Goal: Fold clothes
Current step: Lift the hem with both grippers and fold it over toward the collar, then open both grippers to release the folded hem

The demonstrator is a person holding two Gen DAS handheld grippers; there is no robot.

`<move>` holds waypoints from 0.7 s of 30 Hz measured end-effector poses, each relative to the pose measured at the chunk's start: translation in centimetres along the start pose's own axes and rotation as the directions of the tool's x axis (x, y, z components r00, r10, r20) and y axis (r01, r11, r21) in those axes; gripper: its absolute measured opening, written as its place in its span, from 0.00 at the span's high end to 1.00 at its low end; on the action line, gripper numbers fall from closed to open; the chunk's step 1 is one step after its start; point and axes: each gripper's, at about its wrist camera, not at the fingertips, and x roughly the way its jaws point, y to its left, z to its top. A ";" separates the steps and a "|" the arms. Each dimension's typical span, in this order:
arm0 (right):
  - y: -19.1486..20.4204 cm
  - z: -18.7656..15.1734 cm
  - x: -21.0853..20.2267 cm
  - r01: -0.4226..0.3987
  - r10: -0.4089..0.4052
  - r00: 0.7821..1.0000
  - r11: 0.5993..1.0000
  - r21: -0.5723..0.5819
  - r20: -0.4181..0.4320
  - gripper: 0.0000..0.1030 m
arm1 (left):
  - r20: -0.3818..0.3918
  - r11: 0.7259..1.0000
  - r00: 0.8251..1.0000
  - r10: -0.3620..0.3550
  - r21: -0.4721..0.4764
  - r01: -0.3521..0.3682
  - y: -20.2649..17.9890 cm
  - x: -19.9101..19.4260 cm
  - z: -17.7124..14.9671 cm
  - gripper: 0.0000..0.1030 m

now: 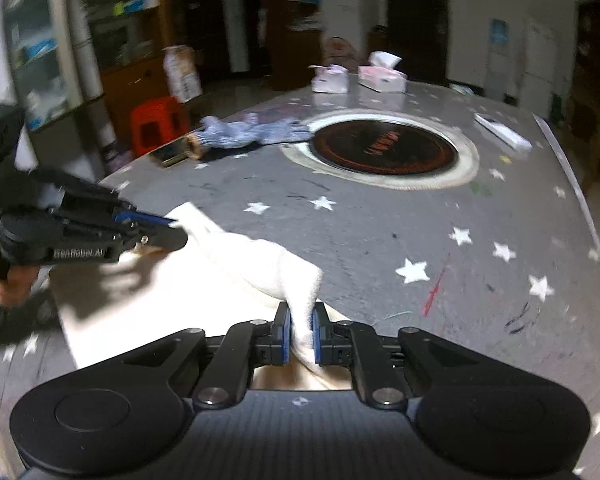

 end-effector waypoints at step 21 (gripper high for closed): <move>2.5 2.6 0.4 -0.013 0.010 0.999 0.998 0.061 0.045 0.77 | 0.063 0.985 0.997 0.052 -0.165 -0.041 3.5 -3.4 1.4 0.55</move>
